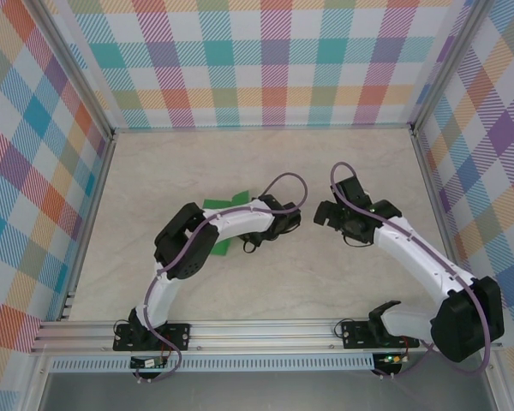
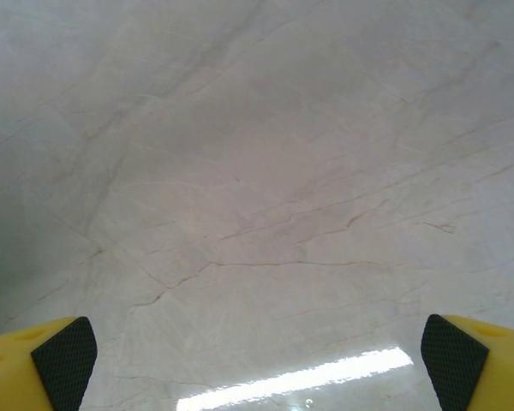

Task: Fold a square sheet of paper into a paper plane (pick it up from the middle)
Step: Turn over the paper at the center of the table.

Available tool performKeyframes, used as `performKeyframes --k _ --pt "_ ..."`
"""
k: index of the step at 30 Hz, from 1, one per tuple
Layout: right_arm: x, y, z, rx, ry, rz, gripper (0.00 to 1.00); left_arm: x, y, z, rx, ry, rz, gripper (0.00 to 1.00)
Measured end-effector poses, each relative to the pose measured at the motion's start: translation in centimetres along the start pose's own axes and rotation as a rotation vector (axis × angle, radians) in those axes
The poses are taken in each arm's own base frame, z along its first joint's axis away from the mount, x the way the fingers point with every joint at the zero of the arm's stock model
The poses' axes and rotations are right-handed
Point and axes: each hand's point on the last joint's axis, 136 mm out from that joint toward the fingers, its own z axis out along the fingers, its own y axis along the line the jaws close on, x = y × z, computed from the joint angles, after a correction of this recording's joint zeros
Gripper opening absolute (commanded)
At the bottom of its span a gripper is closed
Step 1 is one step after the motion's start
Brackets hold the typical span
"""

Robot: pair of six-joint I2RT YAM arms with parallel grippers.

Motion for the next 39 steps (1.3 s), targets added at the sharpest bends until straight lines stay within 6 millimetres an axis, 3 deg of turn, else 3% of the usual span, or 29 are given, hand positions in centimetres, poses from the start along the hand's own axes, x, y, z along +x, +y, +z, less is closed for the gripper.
performKeyframes --k 5,10,14,20,28,31,34,39 --pt "0.2 -0.8 0.0 0.016 0.004 0.025 1.00 -0.2 -2.8 -0.4 0.117 0.002 -0.041 0.10" --pt "0.2 -1.1 0.0 0.022 0.007 0.038 1.00 -0.2 -5.4 -0.6 0.244 0.020 -0.081 0.24" --pt "0.2 -1.1 0.0 0.021 0.007 0.045 1.00 -0.1 -5.6 -0.6 0.266 0.026 -0.087 0.30" --pt "0.6 -0.4 0.2 -0.014 0.035 0.046 1.00 0.0 -6.3 -1.1 0.357 0.038 -0.122 0.32" --pt "2.1 1.6 2.1 -0.083 0.147 0.030 0.95 0.1 -7.0 -1.5 0.640 0.101 -0.254 0.50" --pt "2.7 2.6 2.7 -0.119 0.195 0.027 0.91 -0.4 -8.1 -2.8 0.784 0.102 -0.285 0.55" --pt "3.0 4.1 3.4 -0.174 0.242 0.029 0.82 -0.8 -9.3 -4.2 0.897 0.102 -0.293 0.52" --pt "3.9 6.9 4.8 -0.263 0.339 0.037 0.58 -1.1 -10.2 -4.7 0.984 0.110 -0.315 0.31"
